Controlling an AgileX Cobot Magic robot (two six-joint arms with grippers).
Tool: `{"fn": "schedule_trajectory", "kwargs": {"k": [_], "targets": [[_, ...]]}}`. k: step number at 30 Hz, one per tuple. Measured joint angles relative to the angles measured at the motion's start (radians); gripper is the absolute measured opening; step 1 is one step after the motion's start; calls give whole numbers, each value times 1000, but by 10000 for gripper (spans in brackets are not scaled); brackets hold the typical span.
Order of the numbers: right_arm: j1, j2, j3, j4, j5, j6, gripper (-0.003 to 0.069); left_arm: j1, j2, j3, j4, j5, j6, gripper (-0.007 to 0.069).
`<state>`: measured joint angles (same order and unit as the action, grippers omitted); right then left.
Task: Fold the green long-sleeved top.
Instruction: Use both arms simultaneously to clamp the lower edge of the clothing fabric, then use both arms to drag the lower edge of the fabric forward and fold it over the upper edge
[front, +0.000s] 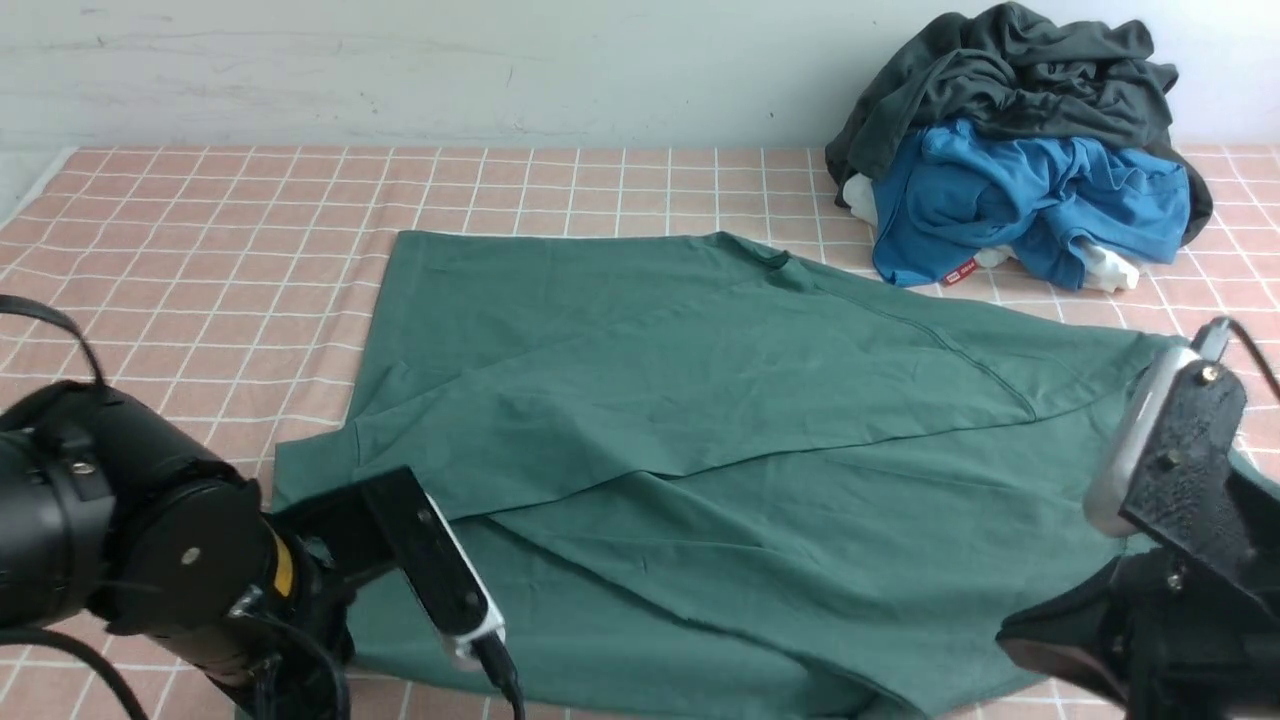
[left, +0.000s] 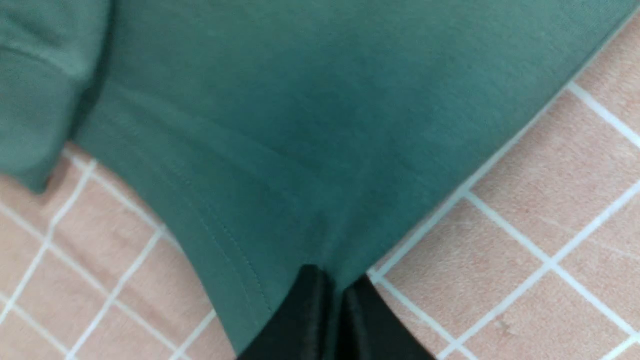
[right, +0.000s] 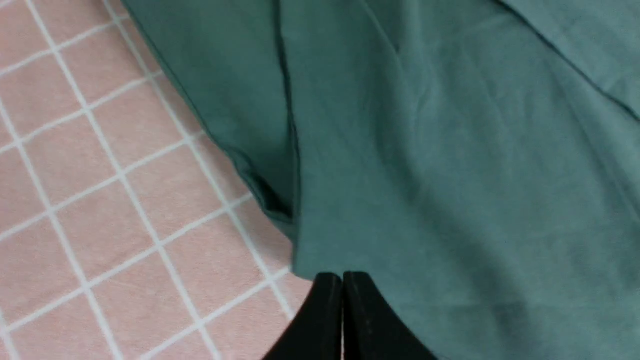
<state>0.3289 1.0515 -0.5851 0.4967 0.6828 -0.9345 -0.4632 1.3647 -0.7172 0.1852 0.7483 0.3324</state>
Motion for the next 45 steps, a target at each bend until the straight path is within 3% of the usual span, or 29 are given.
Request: {"fn": "schedule_trajectory", "kwargs": {"k": [3, 10, 14, 19, 21, 25, 29, 31, 39, 45], "targets": [[0, 51, 0, -130, -37, -1, 78, 0, -35, 1, 52, 20, -79, 6], [0, 319, -5, -586, -80, 100, 328, 0, -49, 8, 61, 30, -142, 6], [0, 439, -8, -826, -119, 218, 385, 0, -49, 9, 36, 31, -147, 6], [1, 486, -13, -1040, -200, 399, 353, 0, -49, 9, 15, 35, -149, 6], [2, 503, -12, -1156, -251, 505, 296, 0, -49, 9, 13, 36, -149, 6], [2, 515, -11, -1237, -279, 581, 206, 0, -49, 9, 11, 37, -149, 6], [2, 498, -10, -1250, -252, 667, 52, 0, -58, 7, -18, 68, -150, 6], [2, 458, -10, -1250, -224, 702, 22, 0, -75, -5, -42, 107, -158, 6], [-7, 279, -97, -1250, -138, 771, 14, 16, -121, -142, -41, 154, -253, 6], [-94, 460, -378, -1257, -266, 802, 14, 184, 123, -474, -7, -13, -284, 6]]}}
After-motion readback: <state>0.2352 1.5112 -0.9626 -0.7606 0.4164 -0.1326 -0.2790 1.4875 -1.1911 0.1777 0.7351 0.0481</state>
